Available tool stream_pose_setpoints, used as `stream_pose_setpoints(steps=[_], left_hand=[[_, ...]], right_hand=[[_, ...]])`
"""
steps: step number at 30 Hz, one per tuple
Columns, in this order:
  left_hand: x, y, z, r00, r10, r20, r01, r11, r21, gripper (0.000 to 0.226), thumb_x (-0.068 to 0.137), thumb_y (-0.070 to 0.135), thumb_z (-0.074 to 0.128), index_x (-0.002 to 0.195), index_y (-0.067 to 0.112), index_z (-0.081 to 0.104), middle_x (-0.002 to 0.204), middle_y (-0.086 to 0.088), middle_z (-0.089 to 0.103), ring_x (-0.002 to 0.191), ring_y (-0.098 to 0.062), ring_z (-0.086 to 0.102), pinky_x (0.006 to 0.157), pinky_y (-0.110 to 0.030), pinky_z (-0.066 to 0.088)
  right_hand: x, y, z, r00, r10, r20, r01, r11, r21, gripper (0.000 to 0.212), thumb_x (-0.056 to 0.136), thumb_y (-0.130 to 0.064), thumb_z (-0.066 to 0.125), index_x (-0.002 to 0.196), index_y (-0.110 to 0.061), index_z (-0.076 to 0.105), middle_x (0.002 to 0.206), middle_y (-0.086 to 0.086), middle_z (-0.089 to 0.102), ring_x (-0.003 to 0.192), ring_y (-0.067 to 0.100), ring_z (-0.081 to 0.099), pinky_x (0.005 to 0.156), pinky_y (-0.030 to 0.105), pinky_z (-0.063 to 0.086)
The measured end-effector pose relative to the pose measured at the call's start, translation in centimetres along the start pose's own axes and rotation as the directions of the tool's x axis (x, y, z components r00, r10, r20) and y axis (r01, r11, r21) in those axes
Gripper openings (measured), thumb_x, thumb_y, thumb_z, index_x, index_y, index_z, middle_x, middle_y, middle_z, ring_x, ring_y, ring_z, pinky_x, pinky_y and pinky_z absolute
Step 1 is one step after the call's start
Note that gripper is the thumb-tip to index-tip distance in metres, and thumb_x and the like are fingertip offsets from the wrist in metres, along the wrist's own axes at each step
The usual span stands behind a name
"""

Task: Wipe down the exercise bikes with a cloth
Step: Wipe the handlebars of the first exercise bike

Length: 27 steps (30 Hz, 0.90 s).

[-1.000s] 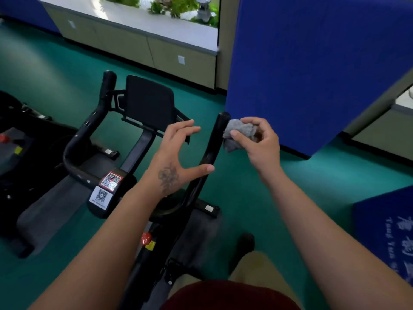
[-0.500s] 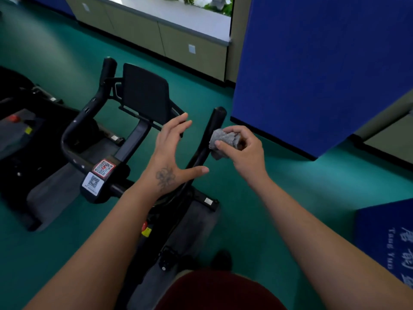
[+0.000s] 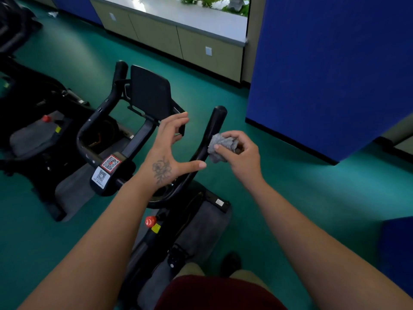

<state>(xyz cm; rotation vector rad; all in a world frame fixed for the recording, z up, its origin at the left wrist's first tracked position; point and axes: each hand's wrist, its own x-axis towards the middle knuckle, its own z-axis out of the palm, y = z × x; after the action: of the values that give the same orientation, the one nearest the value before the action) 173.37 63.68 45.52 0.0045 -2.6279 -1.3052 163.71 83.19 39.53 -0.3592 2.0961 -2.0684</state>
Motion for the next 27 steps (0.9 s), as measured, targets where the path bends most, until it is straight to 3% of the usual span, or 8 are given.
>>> stream_pose_setpoints(steps=[11, 16, 19, 27], left_hand=[[-0.2, -0.8, -0.1, 0.999, 0.033, 0.01, -0.033, 0.999, 0.005, 0.104, 0.078, 0.04, 0.094, 0.161, 0.014, 0.037, 0.168, 0.007, 0.028, 0.157, -0.015, 0.031, 0.126, -0.046, 0.039], [-0.1, -1.3, -0.6, 0.997, 0.044, 0.069, -0.045, 0.999, 0.009, 0.11, 0.078, 0.044, 0.095, 0.164, 0.016, 0.032, 0.17, 0.012, 0.022, 0.158, -0.011, 0.028, 0.127, -0.047, 0.036], [-0.3, -1.5, -1.5, 0.991, 0.054, 0.119, -0.055, 0.998, 0.006, 0.114, 0.077, 0.041, 0.094, 0.166, 0.017, 0.028, 0.172, 0.015, 0.018, 0.159, -0.009, 0.027, 0.127, -0.045, 0.037], [-2.2, -3.2, -3.7, 0.96, 0.099, 0.261, -0.108, 0.994, 0.02, 0.11, 0.079, 0.046, 0.092, 0.167, 0.023, 0.03, 0.175, 0.018, 0.016, 0.161, -0.012, 0.024, 0.124, -0.051, 0.041]], right_hand=[[1.8, -1.4, -0.3, 0.994, -0.022, -0.112, 0.029, 0.997, 0.065, 0.021, 0.087, -0.012, 0.085, 0.105, -0.015, 0.075, 0.096, -0.014, 0.071, 0.086, 0.005, 0.068, 0.079, 0.032, 0.06], [-1.5, 0.9, 1.5, 0.995, 0.044, -0.093, -0.039, 0.998, 0.051, 0.022, 0.084, -0.005, 0.086, 0.1, -0.014, 0.075, 0.091, -0.008, 0.072, 0.078, 0.001, 0.065, 0.073, 0.022, 0.057], [-2.5, 1.5, 1.9, 0.994, 0.078, -0.076, -0.076, 0.996, 0.038, 0.022, 0.083, -0.006, 0.087, 0.098, -0.017, 0.076, 0.09, -0.007, 0.073, 0.078, 0.004, 0.066, 0.074, 0.026, 0.058], [-1.7, 0.5, 2.4, 0.977, 0.061, -0.206, -0.044, 0.995, 0.086, 0.022, 0.085, -0.006, 0.085, 0.105, -0.009, 0.076, 0.099, -0.003, 0.075, 0.087, 0.007, 0.07, 0.078, 0.025, 0.059]])
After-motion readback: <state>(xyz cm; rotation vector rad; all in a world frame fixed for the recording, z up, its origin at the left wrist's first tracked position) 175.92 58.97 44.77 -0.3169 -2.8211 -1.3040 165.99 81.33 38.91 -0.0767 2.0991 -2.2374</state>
